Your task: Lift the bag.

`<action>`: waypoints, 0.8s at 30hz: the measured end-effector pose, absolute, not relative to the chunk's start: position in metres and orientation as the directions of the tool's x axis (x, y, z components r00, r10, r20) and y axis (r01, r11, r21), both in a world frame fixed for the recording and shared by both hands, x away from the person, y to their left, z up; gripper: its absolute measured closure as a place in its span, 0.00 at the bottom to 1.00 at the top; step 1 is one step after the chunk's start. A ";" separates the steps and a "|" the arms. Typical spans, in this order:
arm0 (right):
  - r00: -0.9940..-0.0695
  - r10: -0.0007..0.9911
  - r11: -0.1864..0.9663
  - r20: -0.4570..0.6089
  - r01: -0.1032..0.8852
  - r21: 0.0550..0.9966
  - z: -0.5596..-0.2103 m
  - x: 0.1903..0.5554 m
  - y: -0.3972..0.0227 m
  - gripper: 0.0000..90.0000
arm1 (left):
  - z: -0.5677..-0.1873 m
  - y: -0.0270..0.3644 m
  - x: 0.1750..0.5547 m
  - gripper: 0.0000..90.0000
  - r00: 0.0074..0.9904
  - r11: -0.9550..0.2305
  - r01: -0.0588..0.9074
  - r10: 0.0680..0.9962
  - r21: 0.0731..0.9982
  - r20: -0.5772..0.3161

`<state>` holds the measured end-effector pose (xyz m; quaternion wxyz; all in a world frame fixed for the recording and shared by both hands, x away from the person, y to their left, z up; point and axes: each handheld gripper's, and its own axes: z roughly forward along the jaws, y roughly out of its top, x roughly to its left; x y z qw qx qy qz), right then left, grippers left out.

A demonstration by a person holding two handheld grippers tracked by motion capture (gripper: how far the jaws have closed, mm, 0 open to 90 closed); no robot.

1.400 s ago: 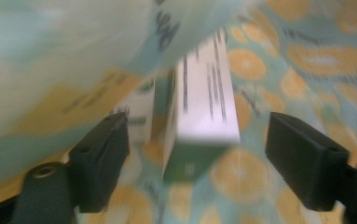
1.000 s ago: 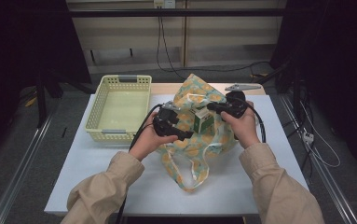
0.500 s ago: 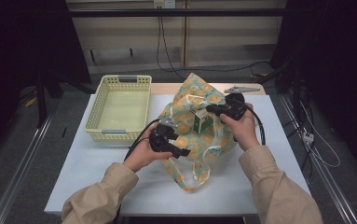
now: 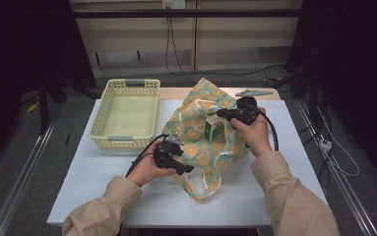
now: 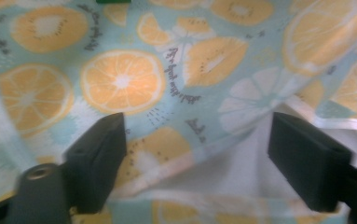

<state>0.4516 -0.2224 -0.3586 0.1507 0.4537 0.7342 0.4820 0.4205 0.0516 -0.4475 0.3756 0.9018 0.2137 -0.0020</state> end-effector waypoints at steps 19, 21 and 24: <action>-0.551 0.817 0.123 0.173 0.459 0.880 -0.303 0.453 -0.237 1.00 | -0.280 0.055 0.453 1.00 0.866 -0.423 0.345 0.487 0.838 -0.111; -0.552 0.817 0.121 0.166 0.446 0.887 -0.292 0.455 -0.237 1.00 | -0.261 0.051 0.457 1.00 0.868 -0.409 0.322 0.488 0.854 -0.093; -0.553 0.818 0.113 0.157 0.424 0.899 -0.276 0.457 -0.240 1.00 | -0.235 0.048 0.464 1.00 0.863 -0.371 0.295 0.500 0.881 -0.078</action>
